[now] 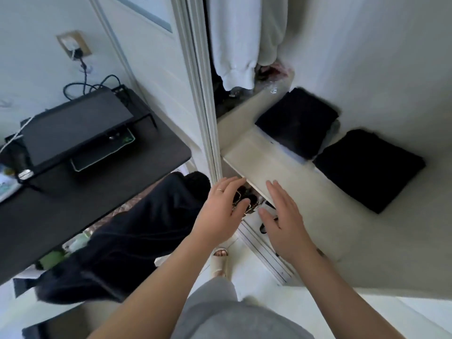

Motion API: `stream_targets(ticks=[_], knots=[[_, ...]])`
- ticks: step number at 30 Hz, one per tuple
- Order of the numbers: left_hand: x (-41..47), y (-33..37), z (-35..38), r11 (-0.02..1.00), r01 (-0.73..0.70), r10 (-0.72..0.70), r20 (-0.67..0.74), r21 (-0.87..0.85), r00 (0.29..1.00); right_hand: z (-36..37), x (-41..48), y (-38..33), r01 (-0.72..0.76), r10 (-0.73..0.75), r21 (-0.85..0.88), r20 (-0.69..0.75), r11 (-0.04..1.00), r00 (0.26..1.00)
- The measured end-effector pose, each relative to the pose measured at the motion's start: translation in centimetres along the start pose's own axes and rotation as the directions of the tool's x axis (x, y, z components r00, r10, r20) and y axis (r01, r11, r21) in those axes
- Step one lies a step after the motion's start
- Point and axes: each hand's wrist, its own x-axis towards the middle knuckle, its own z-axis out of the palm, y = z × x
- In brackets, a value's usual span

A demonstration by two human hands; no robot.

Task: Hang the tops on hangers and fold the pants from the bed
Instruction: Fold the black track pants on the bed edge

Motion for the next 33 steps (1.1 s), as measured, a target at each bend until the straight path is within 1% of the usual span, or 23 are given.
stream_targets(ticks=[2,4,6,9,11,13,17,19,22,25,28,30,32,33], knots=[[-2.7,-0.5,-1.8,0.999,-0.027,0.034,-0.156,0.045,0.987,1.1,-0.4,-1.7,0.085,-0.087,0.068,0.026,0.994,0.996],[-5.2,-1.6,-3.4,0.987,-0.025,0.075,-0.318,0.158,0.945,2.3,-0.4,-3.3,0.149,-0.154,0.091,0.046,0.985,0.987],[-7.7,-3.0,-4.7,0.965,0.064,0.057,-0.442,0.256,0.895,3.7,-0.4,-5.0,0.190,-0.201,0.112,0.091,0.975,0.975],[-11.1,-5.0,-6.5,0.912,0.267,-0.066,-0.533,0.311,0.844,5.9,-0.7,-7.4,0.261,-0.279,0.116,0.190,0.958,0.941],[-13.2,-6.4,-7.7,0.865,0.391,-0.169,-0.550,0.315,0.818,7.4,-0.9,-8.9,0.319,-0.331,0.087,0.230,0.944,0.915],[-15.3,-8.1,-9.1,0.822,0.479,-0.253,-0.556,0.309,0.792,8.9,-1.1,-10.5,0.381,-0.374,0.020,0.242,0.925,0.895],[-19.4,-11.8,-12.7,0.773,0.581,-0.393,-0.526,0.254,0.754,12.2,-1.7,-13.6,0.495,-0.450,-0.149,0.258,0.856,0.855],[-21.1,-13.3,-14.4,0.761,0.604,-0.440,-0.494,0.237,0.749,14.1,-1.9,-15.1,0.515,-0.442,-0.230,0.304,0.826,0.844],[-22.8,-15.0,-16.1,0.810,0.545,-0.402,-0.472,0.216,0.784,16.8,-2.5,-17.2,0.508,-0.404,-0.303,0.347,0.806,0.847],[-23.3,-15.9,-16.9,0.887,0.445,-0.351,-0.443,0.126,0.825,18.5,-3.1,-18.6,0.471,-0.381,-0.352,0.297,0.809,0.876],[-23.7,-16.1,-17.3,0.923,0.375,-0.289,-0.490,0.084,0.822,19.5,-3.4,-20.0,0.427,-0.355,-0.389,0.245,0.816,0.902],[-23.8,-16.2,-17.8,0.922,0.372,-0.272,-0.503,0.109,0.820,20.4,-3.9,-21.0,0.418,-0.351,-0.414,0.231,0.809,0.907],[-23.8,-16.4,-18.6,0.907,0.404,-0.308,-0.473,0.114,0.825,21.4,-4.6,-22.0,0.401,-0.342,-0.426,0.210,0.811,0.916],[-23.9,-16.4,-19.0,0.904,0.419,-0.337,-0.460,0.086,0.821,21.7,-4.9,-22.4,0.391,-0.336,-0.430,0.202,0.814,0.920]])
